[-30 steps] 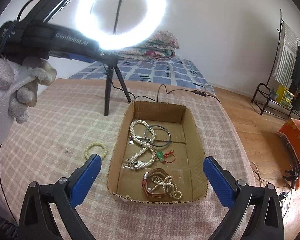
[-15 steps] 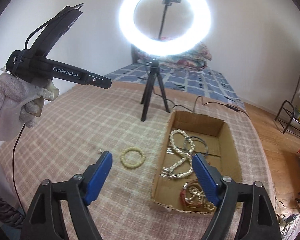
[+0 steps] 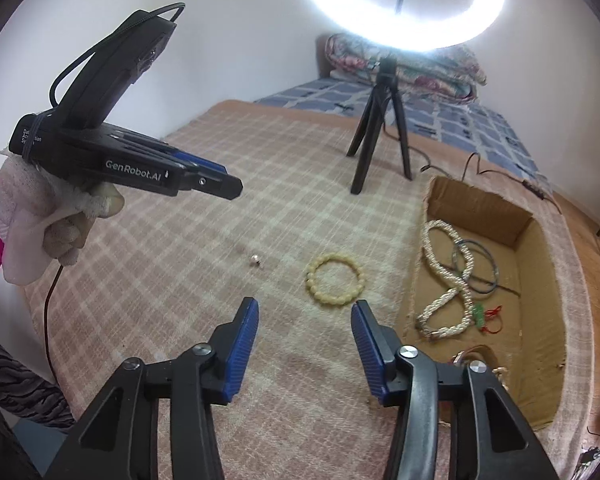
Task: Organize jewelry
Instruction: 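Move the left tool to the second pearl earring while the right tool approaches the yellow bead bracelet, then close the left tool on the pearl earring, then close the right tool on the yellow bead bracelet while the left tool holds the earring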
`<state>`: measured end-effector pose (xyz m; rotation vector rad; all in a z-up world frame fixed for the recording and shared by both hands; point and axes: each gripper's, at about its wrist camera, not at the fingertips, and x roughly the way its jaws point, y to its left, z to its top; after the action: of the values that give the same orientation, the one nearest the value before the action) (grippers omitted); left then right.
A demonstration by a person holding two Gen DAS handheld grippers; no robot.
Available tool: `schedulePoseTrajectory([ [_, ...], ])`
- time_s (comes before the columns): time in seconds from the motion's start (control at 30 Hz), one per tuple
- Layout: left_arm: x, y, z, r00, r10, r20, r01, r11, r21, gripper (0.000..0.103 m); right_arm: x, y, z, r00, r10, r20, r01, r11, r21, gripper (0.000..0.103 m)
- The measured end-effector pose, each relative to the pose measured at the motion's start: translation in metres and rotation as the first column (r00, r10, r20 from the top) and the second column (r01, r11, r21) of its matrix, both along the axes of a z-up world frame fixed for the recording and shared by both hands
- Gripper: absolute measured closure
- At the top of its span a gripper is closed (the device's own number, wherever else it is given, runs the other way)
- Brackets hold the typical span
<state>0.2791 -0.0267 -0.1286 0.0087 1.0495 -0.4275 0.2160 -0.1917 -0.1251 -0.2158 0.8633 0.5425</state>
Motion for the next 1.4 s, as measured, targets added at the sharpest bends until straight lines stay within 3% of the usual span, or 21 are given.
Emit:
schedulePoseTrajectory([
  [0.13,-0.003,-0.001,-0.018,0.999,-0.04,-0.036,0.04,0.999,-0.008,0.081,0.005,0.01,-0.009,0.998,0.042,-0.042,-0.043,0.999,-0.03,0.064],
  [0.33,-0.006,-0.01,-0.038,0.992,-0.115,-0.055,0.117,0.992,0.037,0.085,0.018,0.02,-0.017,0.993,0.085,-0.087,-0.091,0.993,-0.069,0.067],
  [0.73,0.004,-0.016,-0.064,0.985,-0.155,-0.077,0.159,0.986,0.042,0.086,0.047,0.04,-0.037,0.982,0.124,-0.144,-0.151,0.97,-0.191,0.072],
  [1.2,0.008,-0.025,-0.071,0.978,-0.196,-0.068,0.2,0.978,0.059,0.086,0.063,0.047,-0.05,0.973,0.146,-0.18,-0.19,0.947,-0.259,0.074],
  [1.3,0.007,-0.025,-0.071,0.978,-0.2,-0.063,0.203,0.977,0.056,0.095,0.066,0.048,-0.052,0.972,0.148,-0.183,-0.193,0.944,-0.266,0.074],
  [1.4,0.006,-0.026,-0.071,0.978,-0.203,-0.053,0.206,0.976,0.065,0.097,0.068,0.049,-0.055,0.97,0.149,-0.19,-0.198,0.942,-0.272,0.074],
])
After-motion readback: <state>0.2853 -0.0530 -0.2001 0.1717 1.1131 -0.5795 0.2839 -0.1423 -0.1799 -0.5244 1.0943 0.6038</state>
